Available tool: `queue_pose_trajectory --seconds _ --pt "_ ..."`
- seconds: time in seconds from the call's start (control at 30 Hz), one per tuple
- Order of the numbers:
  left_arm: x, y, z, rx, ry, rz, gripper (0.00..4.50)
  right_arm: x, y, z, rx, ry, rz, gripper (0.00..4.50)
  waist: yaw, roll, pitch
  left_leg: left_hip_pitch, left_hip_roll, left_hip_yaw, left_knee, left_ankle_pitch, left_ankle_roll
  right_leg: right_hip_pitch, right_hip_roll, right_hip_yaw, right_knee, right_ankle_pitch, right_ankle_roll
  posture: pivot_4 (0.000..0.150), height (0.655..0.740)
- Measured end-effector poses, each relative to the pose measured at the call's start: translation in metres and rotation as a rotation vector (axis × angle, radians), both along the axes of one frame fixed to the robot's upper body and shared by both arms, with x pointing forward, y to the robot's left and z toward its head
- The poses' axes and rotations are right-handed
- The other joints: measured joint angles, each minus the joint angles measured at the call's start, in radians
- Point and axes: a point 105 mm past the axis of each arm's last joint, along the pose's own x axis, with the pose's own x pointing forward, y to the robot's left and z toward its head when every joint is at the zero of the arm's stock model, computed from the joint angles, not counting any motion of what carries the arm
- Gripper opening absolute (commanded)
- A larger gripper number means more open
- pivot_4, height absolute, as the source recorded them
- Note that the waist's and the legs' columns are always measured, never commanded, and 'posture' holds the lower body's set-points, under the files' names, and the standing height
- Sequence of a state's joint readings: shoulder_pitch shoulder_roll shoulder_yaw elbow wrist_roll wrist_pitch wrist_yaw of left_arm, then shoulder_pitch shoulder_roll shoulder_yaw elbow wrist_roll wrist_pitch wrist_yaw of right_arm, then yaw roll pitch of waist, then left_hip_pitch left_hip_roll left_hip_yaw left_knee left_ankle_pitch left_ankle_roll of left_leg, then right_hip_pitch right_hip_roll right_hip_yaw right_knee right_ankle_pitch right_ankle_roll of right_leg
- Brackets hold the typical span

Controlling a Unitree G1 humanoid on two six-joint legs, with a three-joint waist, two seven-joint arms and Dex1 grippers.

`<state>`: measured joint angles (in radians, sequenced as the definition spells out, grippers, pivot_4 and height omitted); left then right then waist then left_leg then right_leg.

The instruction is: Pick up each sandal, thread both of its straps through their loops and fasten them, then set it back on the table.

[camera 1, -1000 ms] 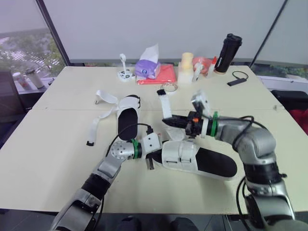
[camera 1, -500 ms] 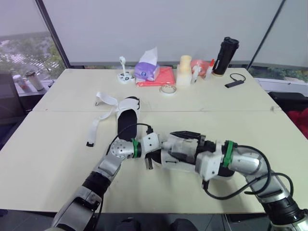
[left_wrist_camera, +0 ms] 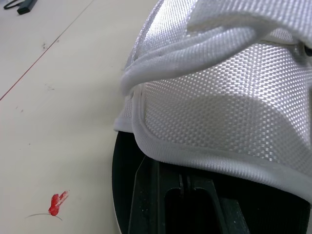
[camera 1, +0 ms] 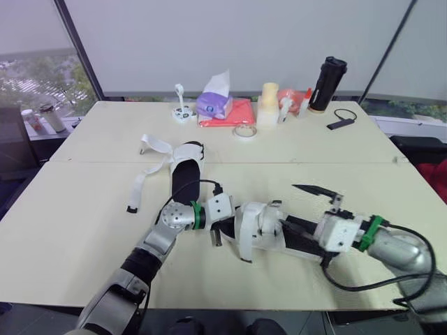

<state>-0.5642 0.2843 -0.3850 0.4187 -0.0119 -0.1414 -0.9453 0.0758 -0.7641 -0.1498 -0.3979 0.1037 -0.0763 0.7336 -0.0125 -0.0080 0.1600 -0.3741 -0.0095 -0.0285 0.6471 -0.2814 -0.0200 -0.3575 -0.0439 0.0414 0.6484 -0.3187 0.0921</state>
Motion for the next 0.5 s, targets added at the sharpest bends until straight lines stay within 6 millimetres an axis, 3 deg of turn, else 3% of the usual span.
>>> queue_pose_trajectory --seconds 0.1,0.2,0.33,0.5 --pt "0.0 0.0 0.0 0.0 0.0 0.0 0.0 -0.005 -0.005 0.012 0.344 0.297 -0.062 4.45 0.0 0.0 0.0 -0.001 0.001 0.0 0.0 0.0 0.0 0.0 -0.001 0.0 0.0 0.0 0.0 0.15 0.74" --pt "0.0 0.0 0.001 0.003 -0.001 -0.008 0.0 -0.016 -0.001 0.025 0.532 0.536 -0.051 4.45 0.001 -0.001 0.0 -0.001 0.001 0.0 -0.001 0.0 0.001 0.0 -0.001 0.0 -0.002 0.0 -0.001 0.15 0.74" --pt "0.0 -0.001 0.002 0.016 0.001 -0.033 0.0 -0.046 0.024 0.021 0.542 0.81 0.068 4.45 0.003 -0.002 0.001 -0.004 0.001 0.0 -0.002 -0.001 0.001 -0.002 -0.001 -0.001 -0.004 0.0 -0.001 0.15 0.74" --pt "-0.001 0.0 0.004 0.01 0.015 -0.049 0.0 -0.069 0.043 -0.006 0.495 0.979 0.108 4.45 0.001 -0.003 -0.001 -0.016 0.001 0.0 0.002 -0.001 0.001 -0.015 -0.002 -0.001 -0.002 0.0 0.0 0.15 0.74"
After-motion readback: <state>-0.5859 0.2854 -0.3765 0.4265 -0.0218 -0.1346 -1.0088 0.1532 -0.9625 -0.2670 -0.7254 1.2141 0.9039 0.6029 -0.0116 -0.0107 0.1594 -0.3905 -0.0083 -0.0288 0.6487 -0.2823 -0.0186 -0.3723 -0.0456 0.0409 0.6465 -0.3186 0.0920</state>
